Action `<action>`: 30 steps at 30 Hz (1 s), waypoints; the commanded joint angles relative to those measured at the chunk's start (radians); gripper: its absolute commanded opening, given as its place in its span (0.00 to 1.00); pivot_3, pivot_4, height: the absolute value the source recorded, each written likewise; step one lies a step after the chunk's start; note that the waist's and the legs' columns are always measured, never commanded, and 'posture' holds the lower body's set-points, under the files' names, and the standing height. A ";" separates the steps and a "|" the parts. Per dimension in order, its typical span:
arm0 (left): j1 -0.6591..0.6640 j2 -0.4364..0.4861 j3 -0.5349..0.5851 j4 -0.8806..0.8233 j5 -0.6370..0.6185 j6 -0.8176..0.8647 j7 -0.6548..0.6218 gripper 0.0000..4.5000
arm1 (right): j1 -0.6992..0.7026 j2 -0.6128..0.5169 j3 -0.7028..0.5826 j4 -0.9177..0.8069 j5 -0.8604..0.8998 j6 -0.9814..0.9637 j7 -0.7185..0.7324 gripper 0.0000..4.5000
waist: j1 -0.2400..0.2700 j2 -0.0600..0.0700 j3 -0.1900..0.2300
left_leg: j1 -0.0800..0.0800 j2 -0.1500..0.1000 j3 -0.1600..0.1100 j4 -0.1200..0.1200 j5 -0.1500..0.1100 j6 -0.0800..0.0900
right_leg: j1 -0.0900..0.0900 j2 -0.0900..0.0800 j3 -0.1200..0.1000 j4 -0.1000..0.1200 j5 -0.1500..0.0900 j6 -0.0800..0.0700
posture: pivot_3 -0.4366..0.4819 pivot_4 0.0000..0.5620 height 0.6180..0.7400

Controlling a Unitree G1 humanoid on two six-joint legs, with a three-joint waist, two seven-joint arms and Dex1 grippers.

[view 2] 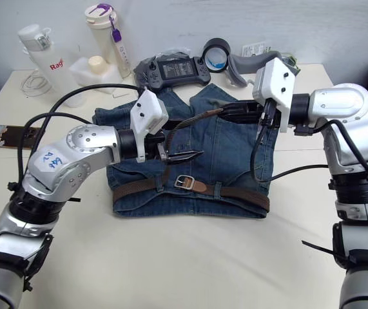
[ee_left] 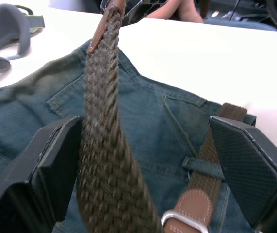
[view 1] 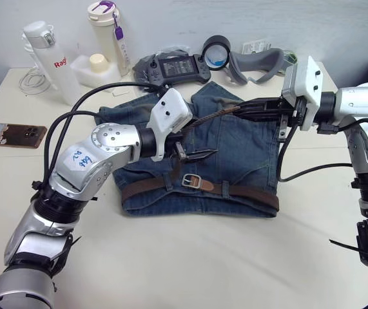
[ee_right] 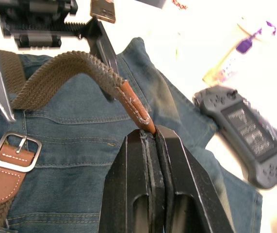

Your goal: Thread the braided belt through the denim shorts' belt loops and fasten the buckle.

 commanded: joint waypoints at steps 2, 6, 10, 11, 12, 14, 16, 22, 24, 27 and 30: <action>-0.035 -0.051 0.041 0.041 0.121 -0.062 0.001 0.99 | 0.007 -0.006 -0.063 -0.092 0.033 0.058 -0.029 0.00 | -0.001 -0.001 0.001 | 0.000 -0.001 0.000 0.001 0.000 0.001 | 0.000 -0.001 0.000 0.002 0.000 0.000 | 0.48 0.27 1.00; -0.031 -0.110 0.076 0.056 0.147 -0.080 -0.003 0.89 | 0.022 -0.011 -0.076 -0.123 0.038 0.090 -0.043 0.00 | -0.001 -0.001 0.001 | 0.000 -0.002 0.000 0.004 0.001 0.002 | 0.000 -0.002 0.000 0.005 0.000 0.000 | 0.48 0.27 1.00; -0.032 -0.137 0.084 0.048 0.172 -0.109 -0.022 0.62 | 0.038 -0.019 -0.071 -0.133 0.027 0.112 -0.047 0.00 | 0.000 -0.001 0.001 | 0.000 -0.001 -0.001 0.005 0.001 0.002 | 0.001 -0.003 0.000 0.006 0.000 0.000 | 0.48 0.27 1.00; -0.032 -0.143 0.086 0.045 0.175 -0.114 -0.029 0.58 | 0.039 -0.019 -0.071 -0.132 0.024 0.118 -0.050 0.00 | 0.000 -0.001 0.001 | 0.000 -0.001 -0.001 0.005 0.001 0.002 | 0.001 -0.003 0.000 0.006 0.000 0.000 | 0.48 0.27 1.00; -0.032 -0.148 0.090 0.041 0.175 -0.120 -0.035 0.49 | 0.040 -0.021 -0.068 -0.131 0.020 0.122 -0.052 0.00 | 0.001 -0.001 0.001 | 0.000 -0.001 -0.001 0.005 0.001 0.002 | 0.001 -0.003 0.000 0.006 0.000 0.000 | 0.48 0.27 1.00; -0.030 -0.153 0.090 0.030 0.173 -0.125 -0.050 0.33 | 0.041 -0.022 -0.062 -0.126 0.010 0.130 -0.057 0.00 | 0.001 -0.001 0.001 | 0.000 -0.002 -0.001 0.005 0.001 0.002 | 0.001 -0.003 0.000 0.006 0.000 0.000 | 0.48 0.27 1.00; -0.023 -0.151 0.083 0.024 0.183 -0.132 -0.061 0.18 | 0.041 -0.023 -0.055 -0.124 0.001 0.138 -0.061 0.00 | 0.001 -0.001 0.001 | 0.000 -0.002 -0.001 0.005 0.001 0.002 | 0.001 -0.003 0.000 0.006 0.000 0.000 | 0.48 0.27 1.00; 0.007 -0.160 0.099 0.038 0.210 -0.153 -0.090 0.00 | 0.054 -0.015 -0.043 -0.145 0.020 0.244 -0.081 0.08 | 0.000 -0.001 0.001 | 0.000 -0.001 -0.001 0.006 0.001 0.002 | 0.001 -0.002 0.000 0.008 0.000 0.000 | 0.48 0.27 1.00; 0.024 -0.156 0.118 0.044 0.202 -0.130 -0.089 0.00 | 0.072 -0.018 -0.040 -0.166 0.034 0.268 -0.072 0.22 | -0.001 -0.001 0.001 | 0.000 -0.001 -0.001 0.006 0.001 0.002 | 0.001 -0.002 0.000 0.008 0.000 0.000 | 0.48 0.27 1.00; 0.072 -0.135 0.163 0.051 0.184 -0.086 -0.081 0.00 | 0.122 -0.016 -0.028 -0.213 0.005 0.250 -0.094 0.49 | -0.001 -0.001 0.001 | 0.000 -0.001 -0.001 0.006 0.001 0.002 | 0.001 -0.002 0.000 0.008 0.000 0.000 | 0.48 0.27 1.00; 0.175 -0.051 0.199 0.050 0.194 -0.060 -0.109 0.00 | 0.220 -0.010 0.011 -0.301 -0.027 0.230 -0.119 0.68 | -0.001 -0.001 0.001 | 0.000 -0.001 -0.001 0.007 0.001 0.002 | 0.001 -0.002 0.000 0.009 0.000 0.000 | 0.48 0.27 1.00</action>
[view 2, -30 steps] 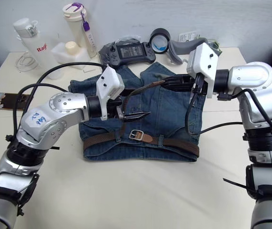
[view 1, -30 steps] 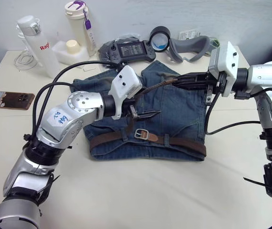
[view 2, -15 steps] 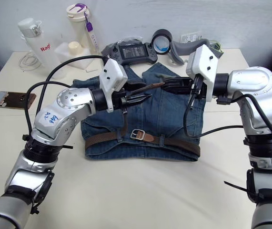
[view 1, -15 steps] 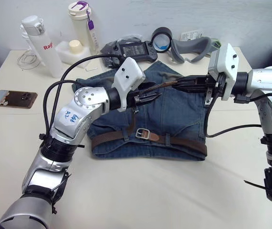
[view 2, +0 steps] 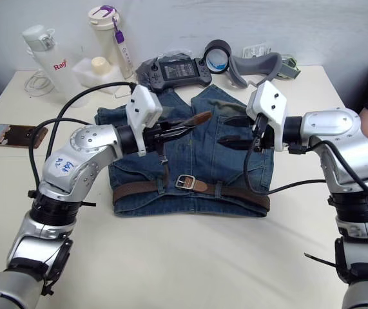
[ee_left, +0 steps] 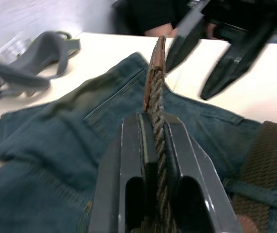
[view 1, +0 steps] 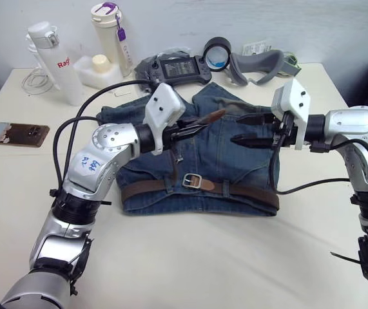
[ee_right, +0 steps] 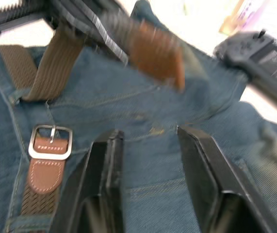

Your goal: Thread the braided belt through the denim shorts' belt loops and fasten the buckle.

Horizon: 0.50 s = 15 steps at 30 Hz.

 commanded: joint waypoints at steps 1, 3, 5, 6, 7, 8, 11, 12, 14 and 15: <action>0.183 0.129 0.135 -0.030 -0.007 0.073 -0.041 0.00 | 0.183 0.003 0.050 -0.196 -0.056 -0.041 -0.052 0.68 | 0.000 0.000 0.000 | 0.000 0.000 0.000 0.001 0.000 0.000 | 0.000 0.000 0.000 0.001 0.000 0.000 | 0.48 0.27 1.00; 0.219 0.156 0.147 -0.042 0.000 0.080 -0.062 0.00 | 0.219 0.007 0.072 -0.229 -0.079 -0.066 -0.056 0.68 | -0.007 -0.002 -0.002 | 0.001 0.000 0.000 0.000 0.000 0.000 | 0.000 0.000 0.000 0.001 0.000 0.000 | 0.48 0.27 1.00; 0.272 0.201 0.154 -0.063 -0.001 0.082 -0.091 0.00 | 0.262 0.013 0.112 -0.266 -0.116 -0.097 -0.065 0.68 | -0.011 -0.003 -0.002 | 0.005 0.001 0.001 -0.004 0.000 0.000 | 0.001 0.000 0.001 0.002 0.000 0.000 | 0.48 0.27 1.00; 0.295 0.221 0.153 -0.068 0.004 0.076 -0.102 0.00 | 0.284 0.020 0.134 -0.284 -0.135 -0.111 -0.074 0.68 | -0.011 -0.003 -0.002 | 0.005 0.001 0.001 -0.004 0.000 0.000 | 0.001 0.000 0.001 0.002 0.000 -0.001 | 0.48 0.27 1.00; 0.312 0.230 0.159 -0.070 0.000 0.082 -0.108 0.00 | 0.305 0.029 0.156 -0.298 -0.156 -0.124 -0.087 0.68 | -0.008 -0.003 -0.002 | 0.004 0.001 0.001 -0.004 0.000 -0.001 | 0.000 0.000 0.001 0.002 -0.001 -0.001 | 0.48 0.27 1.00; 0.322 0.228 0.169 -0.071 -0.008 0.089 -0.109 0.00 | 0.319 0.039 0.174 -0.303 -0.179 -0.133 -0.104 0.68 | -0.003 -0.003 -0.001 | 0.003 0.001 0.001 -0.003 0.001 -0.001 | 0.000 0.000 0.001 0.002 -0.001 -0.002 | 0.48 0.27 1.00; 0.339 0.231 0.175 -0.073 -0.003 0.088 -0.116 0.00 | 0.341 0.050 0.230 -0.288 -0.281 -0.209 -0.143 0.68 | -0.003 -0.007 -0.003 | 0.004 0.000 0.000 -0.001 0.000 -0.001 | 0.002 -0.002 0.002 0.003 -0.001 -0.002 | 0.48 0.27 1.00; 0.344 0.234 0.171 -0.074 0.005 0.083 -0.119 0.00 | 0.344 0.052 0.238 -0.285 -0.298 -0.223 -0.148 0.68 | -0.002 -0.007 -0.003 | 0.003 0.000 0.000 -0.001 0.000 -0.001 | 0.002 -0.002 0.002 0.003 -0.001 -0.002 | 0.48 0.27 1.00; 0.354 0.236 0.163 -0.074 0.021 0.074 -0.127 0.00 | 0.350 0.063 0.256 -0.286 -0.318 -0.227 -0.158 0.68 | -0.001 -0.007 -0.003 | 0.002 0.000 -0.001 0.000 0.000 -0.001 | 0.001 -0.002 0.002 0.003 -0.001 -0.001 | 0.48 0.27 1.00; 0.358 0.237 0.160 -0.074 0.027 0.071 -0.131 0.00 | 0.352 0.069 0.262 -0.286 -0.327 -0.230 -0.163 0.68 | -0.003 -0.007 -0.003 | 0.002 0.000 0.000 0.000 0.000 -0.001 | 0.001 -0.002 0.002 0.003 -0.001 -0.001 | 0.48 0.27 1.00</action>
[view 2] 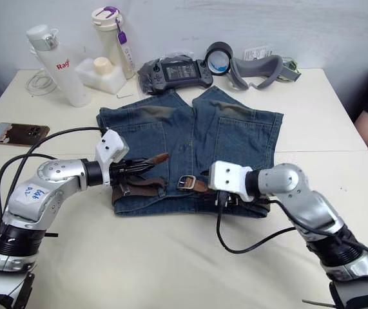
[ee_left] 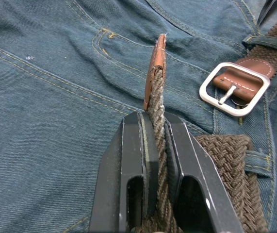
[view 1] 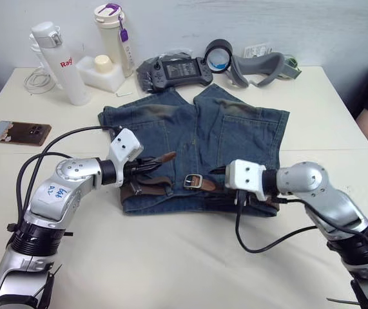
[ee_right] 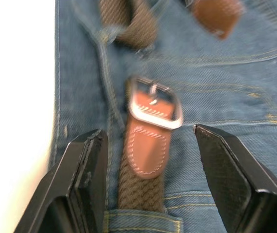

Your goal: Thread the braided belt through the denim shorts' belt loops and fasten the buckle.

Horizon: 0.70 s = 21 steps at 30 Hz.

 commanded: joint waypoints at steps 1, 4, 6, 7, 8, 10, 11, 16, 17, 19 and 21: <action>0.018 0.010 0.004 -0.035 0.030 -0.029 -0.023 0.00 | 0.006 0.023 0.023 -0.011 -0.067 -0.038 -0.037 0.68 | -0.003 0.000 0.000 | 0.000 0.000 0.000 0.000 0.000 0.000 | 0.000 0.000 0.000 0.000 0.000 0.000 | 0.48 0.27 1.00; 0.021 0.002 0.003 -0.034 0.043 -0.032 -0.031 0.00 | 0.016 0.039 0.040 0.002 -0.113 -0.048 -0.052 0.68 | -0.004 0.000 0.000 | 0.001 0.001 0.000 -0.001 0.000 0.000 | 0.000 0.001 0.000 0.000 0.000 0.000 | 0.48 0.27 1.00; 0.017 -0.003 0.004 -0.029 0.047 -0.032 -0.037 0.00 | 0.019 0.050 0.054 0.023 -0.157 -0.054 -0.075 0.68 | -0.004 0.000 0.000 | 0.000 0.001 0.000 -0.001 0.000 0.000 | 0.000 0.001 0.000 0.000 0.000 0.000 | 0.48 0.27 1.00; 0.014 -0.005 0.003 -0.025 0.050 -0.034 -0.040 0.00 | 0.022 0.057 0.060 0.028 -0.166 -0.047 -0.080 0.68 | -0.005 0.000 0.000 | 0.000 0.000 0.000 0.000 0.000 0.000 | 0.000 0.001 0.000 0.000 0.000 0.000 | 0.48 0.27 1.00; 0.012 -0.006 0.003 -0.022 0.052 -0.035 -0.043 0.00 | 0.023 0.062 0.064 0.031 -0.171 -0.042 -0.082 0.68 | -0.005 0.000 0.000 | 0.000 0.000 0.000 0.000 0.000 0.000 | 0.000 0.001 0.000 0.001 0.000 0.000 | 0.48 0.27 1.00; 0.010 -0.008 0.002 -0.014 0.058 -0.039 -0.049 0.00 | 0.028 0.071 0.069 0.023 -0.168 -0.026 -0.076 0.68 | -0.005 0.000 0.000 | 0.000 0.001 0.000 0.000 0.000 0.000 | 0.000 0.001 0.000 0.001 0.000 0.000 | 0.48 0.27 1.00; 0.009 -0.010 0.002 -0.012 0.061 -0.041 -0.051 0.00 | 0.029 0.075 0.072 0.026 -0.180 -0.027 -0.082 0.68 | -0.005 0.000 0.000 | 0.000 0.001 0.000 0.000 0.000 0.000 | 0.000 0.001 0.000 0.001 0.000 0.000 | 0.48 0.27 1.00; 0.015 -0.018 0.004 -0.022 0.070 -0.042 -0.061 0.00 | 0.029 0.100 0.061 0.036 -0.189 0.005 -0.102 0.63 | -0.006 -0.001 -0.001 | 0.001 0.001 0.000 0.000 0.000 0.000 | 0.000 0.001 0.000 0.002 0.000 0.000 | 0.48 0.27 1.00; 0.020 -0.018 0.005 -0.026 0.072 -0.043 -0.064 0.00 | 0.030 0.108 0.051 0.030 -0.175 0.026 -0.100 0.56 | -0.007 -0.001 -0.001 | 0.001 0.001 0.000 0.000 0.000 0.000 | 0.000 0.001 0.000 0.002 0.000 0.000 | 0.48 0.27 1.00; 0.027 -0.017 0.007 -0.033 0.075 -0.044 -0.070 0.00 | 0.033 0.120 0.031 0.019 -0.152 0.069 -0.101 0.43 | -0.007 -0.001 -0.001 | 0.001 0.001 0.000 0.001 0.000 0.000 | 0.000 0.001 0.000 0.002 0.000 0.000 | 0.48 0.27 1.00; 0.033 -0.016 0.011 -0.042 0.071 -0.041 -0.079 0.00 | 0.031 0.138 0.004 0.015 -0.126 0.111 -0.112 0.23 | -0.006 -0.001 -0.001 | 0.001 0.001 0.000 0.001 0.000 0.000 | 0.000 0.001 0.000 0.003 0.000 0.000 | 0.48 0.27 1.00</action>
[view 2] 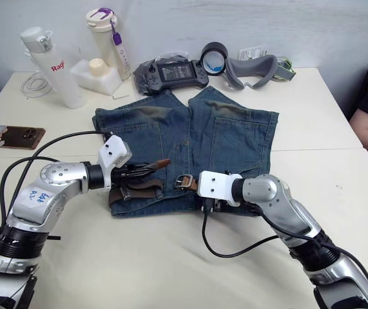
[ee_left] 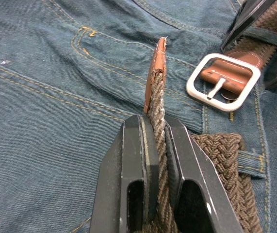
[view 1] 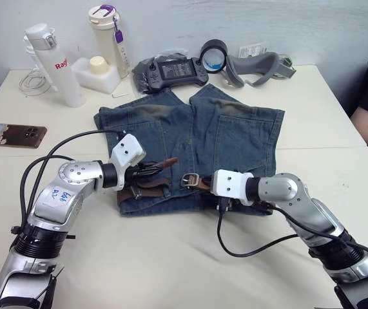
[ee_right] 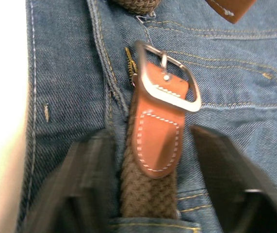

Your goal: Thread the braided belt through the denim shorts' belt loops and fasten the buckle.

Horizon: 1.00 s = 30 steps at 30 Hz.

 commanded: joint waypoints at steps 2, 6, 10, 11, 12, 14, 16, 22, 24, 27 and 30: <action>0.018 0.005 0.021 -0.051 -0.006 -0.013 -0.022 0.00 | 0.005 0.036 -0.083 -0.031 0.075 0.122 -0.013 0.04 | 0.001 0.000 0.000 | 0.000 0.000 0.000 0.000 0.000 0.000 | 0.000 0.000 0.000 0.000 0.000 0.000 | 0.48 0.27 1.00; 0.034 0.012 0.029 -0.067 -0.014 -0.008 -0.037 0.00 | -0.006 0.066 -0.139 -0.054 0.161 0.248 -0.013 0.01 | 0.001 0.000 0.000 | 0.000 0.000 0.000 0.000 0.000 0.000 | 0.000 0.000 0.000 0.000 0.000 0.000 | 0.48 0.27 1.00; 0.050 0.016 0.035 -0.083 -0.020 0.000 -0.048 0.00 | -0.037 0.124 -0.230 -0.066 0.280 0.420 -0.037 0.01 | 0.001 0.000 0.000 | 0.000 -0.001 0.000 0.001 0.000 0.000 | 0.000 0.000 0.000 0.000 0.000 0.000 | 0.48 0.27 1.00; 0.051 0.013 0.031 -0.087 -0.019 0.002 -0.048 0.00 | -0.046 0.134 -0.242 -0.067 0.298 0.450 -0.045 0.01 | 0.001 0.000 0.000 | 0.000 0.000 0.000 0.001 0.000 0.000 | 0.000 0.000 0.001 0.000 0.000 0.000 | 0.48 0.27 1.00; 0.053 0.009 0.025 -0.091 -0.018 0.004 -0.050 0.00 | -0.055 0.144 -0.254 -0.069 0.316 0.480 -0.055 0.01 | 0.001 0.000 0.000 | 0.000 0.000 0.000 0.001 0.000 0.000 | 0.000 0.000 0.001 0.001 0.000 0.000 | 0.48 0.27 1.00; 0.055 0.003 0.013 -0.097 -0.014 0.005 -0.054 0.00 | -0.067 0.155 -0.267 -0.074 0.341 0.517 -0.069 0.01 | 0.000 0.000 0.000 | 0.000 0.000 0.000 0.001 0.000 0.000 | 0.000 0.000 0.001 0.001 0.000 0.000 | 0.48 0.27 1.00; 0.053 -0.002 0.006 -0.097 -0.012 0.004 -0.054 0.00 | -0.072 0.159 -0.271 -0.079 0.355 0.535 -0.076 0.01 | 0.000 0.000 0.000 | 0.000 0.000 0.000 0.001 0.000 0.000 | 0.000 0.000 0.001 0.001 0.000 0.000 | 0.48 0.27 1.00; 0.004 -0.043 -0.012 -0.038 0.016 -0.019 -0.032 0.00 | -0.069 0.149 -0.252 -0.120 0.392 0.561 -0.084 0.01 | 0.001 0.000 0.000 | 0.000 -0.001 0.000 0.000 0.000 0.000 | 0.000 0.000 0.001 0.001 0.000 0.000 | 0.48 0.27 1.00; -0.030 -0.078 -0.022 -0.004 0.031 -0.033 -0.015 0.00 | -0.057 0.156 -0.248 -0.133 0.407 0.577 -0.095 0.01 | 0.002 0.000 0.000 | 0.000 -0.001 0.000 0.001 0.000 0.000 | -0.001 0.001 0.001 0.002 0.000 0.000 | 0.48 0.27 1.00; -0.062 -0.126 -0.040 0.016 0.042 -0.038 -0.005 0.00 | -0.049 0.155 -0.240 -0.146 0.418 0.585 -0.108 0.01 | 0.002 0.000 0.000 | 0.000 -0.002 0.000 0.001 0.000 0.001 | -0.001 0.001 0.001 0.003 0.000 0.000 | 0.48 0.27 1.00; -0.072 -0.158 -0.058 0.020 0.052 -0.038 -0.002 0.00 | -0.045 0.150 -0.232 -0.156 0.429 0.588 -0.115 0.01 | 0.001 0.000 0.000 | 0.000 -0.002 0.000 0.002 -0.001 0.001 | -0.001 0.001 0.000 0.004 0.000 0.000 | 0.48 0.27 1.00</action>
